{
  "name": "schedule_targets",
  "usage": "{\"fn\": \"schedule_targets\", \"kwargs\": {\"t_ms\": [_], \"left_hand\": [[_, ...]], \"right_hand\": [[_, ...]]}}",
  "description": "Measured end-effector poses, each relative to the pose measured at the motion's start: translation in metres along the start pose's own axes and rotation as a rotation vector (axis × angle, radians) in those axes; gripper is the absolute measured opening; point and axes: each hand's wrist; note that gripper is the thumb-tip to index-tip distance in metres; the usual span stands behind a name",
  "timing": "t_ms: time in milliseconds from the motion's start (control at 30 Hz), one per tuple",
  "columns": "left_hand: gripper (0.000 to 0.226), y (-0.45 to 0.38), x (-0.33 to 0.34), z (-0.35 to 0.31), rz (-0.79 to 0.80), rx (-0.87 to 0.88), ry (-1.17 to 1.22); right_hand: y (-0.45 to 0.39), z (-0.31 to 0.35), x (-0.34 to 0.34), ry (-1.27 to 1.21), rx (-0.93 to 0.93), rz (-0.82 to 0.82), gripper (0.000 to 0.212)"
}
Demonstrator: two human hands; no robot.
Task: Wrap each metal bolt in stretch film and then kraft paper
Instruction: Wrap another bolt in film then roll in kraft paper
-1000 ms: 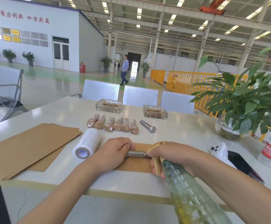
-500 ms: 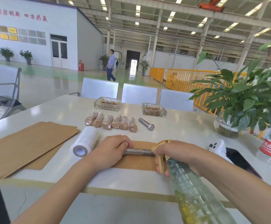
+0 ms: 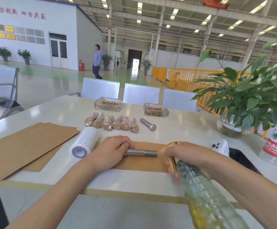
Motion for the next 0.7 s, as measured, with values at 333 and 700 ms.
{"fn": "schedule_targets", "kwargs": {"t_ms": [333,700], "left_hand": [[0.027,0.000,0.001,0.002,-0.020,-0.008,0.018],[0.026,-0.002,0.001,0.003,-0.018,-0.012,0.026]], "right_hand": [[-0.006,0.007,0.010,-0.022,-0.044,0.058,0.027],[-0.012,0.031,0.031,-0.045,-0.046,0.095,0.024]]}}
Point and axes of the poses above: each hand's wrist, its own y-axis away from the middle knuckle, its own x-axis out of the palm, z = x × y, and after that the axes turned 6 degrees about y, right-handed
